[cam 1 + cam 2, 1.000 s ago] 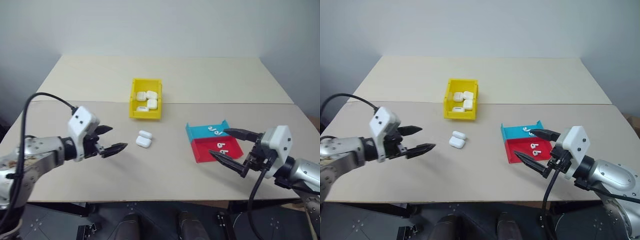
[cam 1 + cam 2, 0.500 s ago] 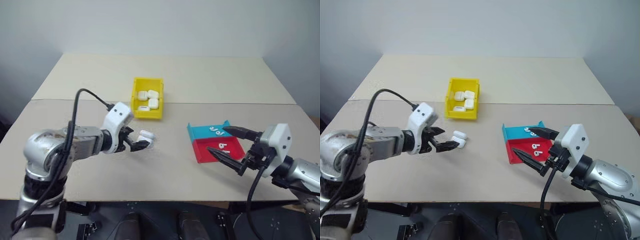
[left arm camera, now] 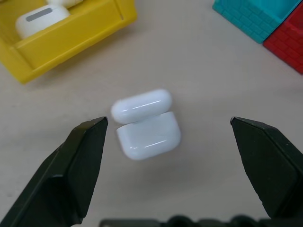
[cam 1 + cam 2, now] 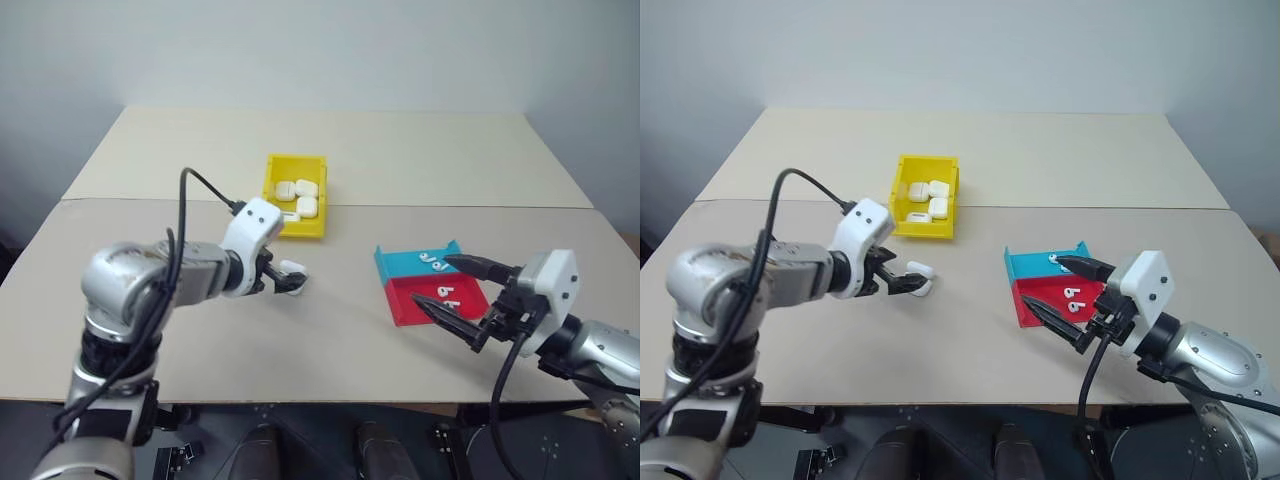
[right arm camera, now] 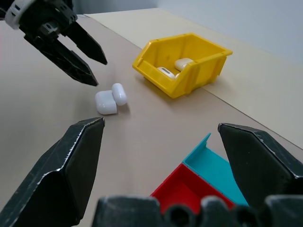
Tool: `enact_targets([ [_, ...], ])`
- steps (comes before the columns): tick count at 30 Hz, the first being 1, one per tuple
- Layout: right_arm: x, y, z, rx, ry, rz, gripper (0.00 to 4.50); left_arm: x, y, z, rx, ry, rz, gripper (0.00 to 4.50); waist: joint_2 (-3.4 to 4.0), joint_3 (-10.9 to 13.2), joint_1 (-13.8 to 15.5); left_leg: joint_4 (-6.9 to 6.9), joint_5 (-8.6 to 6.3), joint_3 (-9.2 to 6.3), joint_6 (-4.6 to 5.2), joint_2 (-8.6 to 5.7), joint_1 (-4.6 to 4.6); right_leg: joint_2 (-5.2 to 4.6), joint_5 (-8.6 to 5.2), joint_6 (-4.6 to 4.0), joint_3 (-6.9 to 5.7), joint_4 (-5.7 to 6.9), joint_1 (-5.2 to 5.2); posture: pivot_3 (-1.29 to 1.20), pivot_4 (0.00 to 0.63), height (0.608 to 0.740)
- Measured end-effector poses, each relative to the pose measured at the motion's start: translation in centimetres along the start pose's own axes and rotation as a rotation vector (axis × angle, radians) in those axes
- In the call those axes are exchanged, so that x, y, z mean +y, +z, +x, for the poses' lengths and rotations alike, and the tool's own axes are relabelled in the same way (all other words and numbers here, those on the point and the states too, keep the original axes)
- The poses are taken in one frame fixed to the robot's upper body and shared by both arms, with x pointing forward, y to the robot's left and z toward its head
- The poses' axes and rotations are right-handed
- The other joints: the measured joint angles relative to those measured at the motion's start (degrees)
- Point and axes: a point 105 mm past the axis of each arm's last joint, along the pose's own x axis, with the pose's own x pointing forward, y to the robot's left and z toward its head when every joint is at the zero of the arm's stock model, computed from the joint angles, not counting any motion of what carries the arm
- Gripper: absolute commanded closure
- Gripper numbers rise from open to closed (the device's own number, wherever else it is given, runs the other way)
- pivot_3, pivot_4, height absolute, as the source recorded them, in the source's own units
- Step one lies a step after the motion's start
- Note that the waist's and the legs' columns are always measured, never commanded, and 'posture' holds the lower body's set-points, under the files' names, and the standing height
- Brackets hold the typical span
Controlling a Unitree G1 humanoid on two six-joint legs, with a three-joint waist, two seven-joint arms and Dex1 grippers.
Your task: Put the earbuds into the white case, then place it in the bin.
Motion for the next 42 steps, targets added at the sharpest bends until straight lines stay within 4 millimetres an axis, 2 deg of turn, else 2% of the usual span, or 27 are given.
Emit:
enact_targets([
  [3, 0.1, -0.1, 0.0, 0.0, -0.002, 0.005, 0.0, 0.5, 0.1, -0.1, -0.116, 0.045, -0.006, 0.59, 0.01, 0.0, -0.06, 0.0, 0.01, 0.05, 0.0, 0.0, -0.04, 0.0, 0.01, -0.02, 0.07, 0.13, -0.15, 0.0, 0.15, 0.74],
  [7, 0.1, -0.2, 0.1, -0.002, -0.001, 0.01, 0.0, 0.4, 0.3, -0.9, -0.188, -0.02, 0.048, 1.93, 0.01, -0.01, 0.08, 0.03, 0.05, 0.06, -0.07, -0.03, -0.03, -0.02, 0.01, -0.02, 0.06, 0.18, -0.14, 0.0, 0.15, 0.74],
  [13, 0.4, -0.2, 0.5, -0.007, 0.019, 0.014, 0.0, -2.5, -0.2, 0.3, -0.249, -0.152, 0.165, 3.92, 0.01, -0.01, 0.39, 0.03, 0.05, 0.05, -0.07, -0.04, -0.05, -0.02, 0.01, -0.02, 0.05, 0.16, -0.14, 0.0, 0.15, 0.74],
  [15, 0.4, -0.2, 0.5, -0.006, 0.018, 0.014, 0.0, -3.3, -0.3, 0.6, -0.256, -0.18, 0.191, 4.45, 0.01, -0.01, 0.37, 0.03, 0.05, 0.05, -0.07, -0.03, -0.05, -0.01, 0.01, -0.02, 0.05, 0.16, -0.14, 0.0, 0.15, 0.74],
  [19, 0.4, -0.2, 0.5, -0.003, 0.016, 0.012, 0.0, -3.8, -0.4, 1.6, -0.249, -0.197, 0.198, 4.45, 0.01, -0.01, 0.33, 0.07, 0.05, 0.03, -0.06, -0.04, -0.04, -0.01, 0.01, -0.02, 0.05, 0.19, -0.13, 0.0, 0.15, 0.74],
  [23, 0.4, -0.2, 0.5, -0.003, 0.017, 0.011, 0.0, -4.4, -0.5, 2.5, -0.167, -0.241, 0.213, 4.45, 0.01, -0.01, 0.31, 0.07, 0.05, 0.03, -0.06, -0.04, -0.05, -0.01, 0.01, -0.01, 0.05, 0.19, -0.12, 0.0, 0.15, 0.74],
  [30, 0.4, -0.3, 0.5, -0.002, 0.014, 0.013, 0.0, -4.2, -3.4, 3.4, -0.032, -0.23, 0.216, 4.45, 0.01, -0.01, -0.02, 0.07, 0.05, 0.03, -0.05, -0.03, -0.06, 0.01, 0.01, -0.01, 0.06, 0.21, -0.17, 0.0, 0.15, 0.74],
  [42, 0.5, -0.4, 0.6, 0.001, 0.015, 0.017, 0.0, -1.9, -4.5, 4.7, -0.009, -0.091, 0.187, 4.45, 0.01, -0.01, 0.18, 0.11, 0.05, 0.02, -0.05, -0.03, -0.07, 0.0, 0.01, 0.0, 0.05, 0.22, -0.15, 0.0, 0.15, 0.74],
])
